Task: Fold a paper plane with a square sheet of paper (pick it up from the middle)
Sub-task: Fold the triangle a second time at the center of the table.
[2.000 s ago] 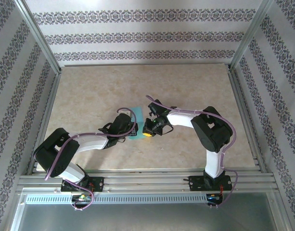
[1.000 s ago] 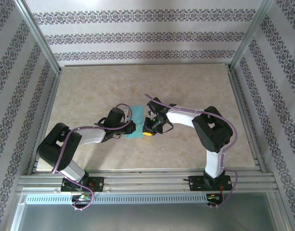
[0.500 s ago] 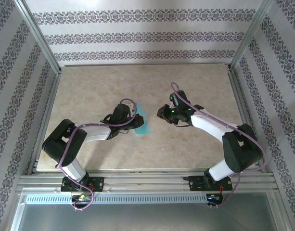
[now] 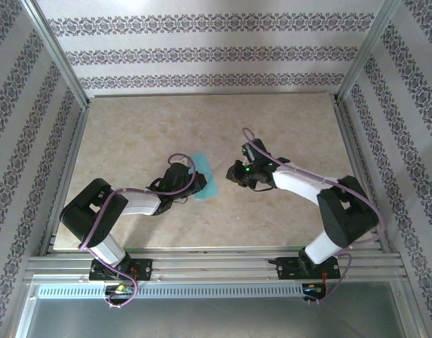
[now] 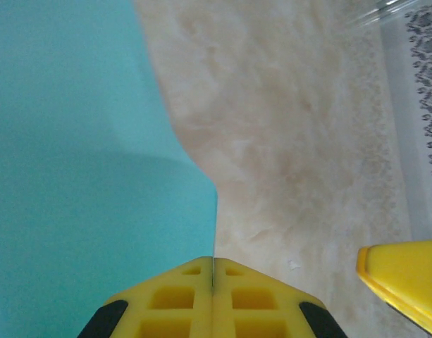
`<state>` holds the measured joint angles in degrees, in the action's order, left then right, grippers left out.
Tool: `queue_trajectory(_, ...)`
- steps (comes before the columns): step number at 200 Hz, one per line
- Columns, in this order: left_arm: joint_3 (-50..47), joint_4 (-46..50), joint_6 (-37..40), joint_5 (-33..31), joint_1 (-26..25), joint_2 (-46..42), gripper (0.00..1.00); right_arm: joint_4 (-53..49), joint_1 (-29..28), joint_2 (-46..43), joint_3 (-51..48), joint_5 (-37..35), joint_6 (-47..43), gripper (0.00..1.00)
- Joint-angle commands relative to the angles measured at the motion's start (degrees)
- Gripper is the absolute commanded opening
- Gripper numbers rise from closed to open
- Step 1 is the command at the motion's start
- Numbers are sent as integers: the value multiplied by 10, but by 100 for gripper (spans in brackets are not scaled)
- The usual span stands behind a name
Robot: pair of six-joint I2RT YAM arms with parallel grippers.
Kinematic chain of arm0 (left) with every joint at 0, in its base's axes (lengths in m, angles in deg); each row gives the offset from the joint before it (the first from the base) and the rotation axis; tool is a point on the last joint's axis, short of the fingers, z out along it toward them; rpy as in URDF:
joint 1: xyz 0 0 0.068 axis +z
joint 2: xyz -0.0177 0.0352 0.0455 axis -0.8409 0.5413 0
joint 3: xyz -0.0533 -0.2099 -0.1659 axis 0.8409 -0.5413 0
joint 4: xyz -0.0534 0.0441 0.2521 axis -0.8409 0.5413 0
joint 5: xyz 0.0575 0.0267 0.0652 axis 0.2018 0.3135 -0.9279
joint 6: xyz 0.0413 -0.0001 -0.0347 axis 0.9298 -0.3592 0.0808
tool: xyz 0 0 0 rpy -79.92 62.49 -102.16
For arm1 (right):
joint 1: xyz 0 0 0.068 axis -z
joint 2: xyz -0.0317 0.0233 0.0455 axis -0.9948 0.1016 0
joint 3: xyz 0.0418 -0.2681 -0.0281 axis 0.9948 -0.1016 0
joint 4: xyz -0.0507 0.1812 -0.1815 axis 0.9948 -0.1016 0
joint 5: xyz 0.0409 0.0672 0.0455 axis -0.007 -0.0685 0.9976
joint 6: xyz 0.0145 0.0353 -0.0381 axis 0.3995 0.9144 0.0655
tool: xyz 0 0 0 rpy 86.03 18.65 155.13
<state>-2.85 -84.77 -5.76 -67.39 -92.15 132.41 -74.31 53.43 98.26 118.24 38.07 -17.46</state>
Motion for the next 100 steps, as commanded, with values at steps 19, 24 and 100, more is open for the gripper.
queue_trajectory(19,-27,-34,-13,-18,-5,-4,4,10,-39,79,55,36,1,14)
queue_trajectory(24,-30,-36,-11,-19,-4,-5,4,10,-43,88,61,40,-1,14)
queue_trajectory(100,-53,-89,-16,-16,1,0,4,11,-74,158,105,79,-1,10)
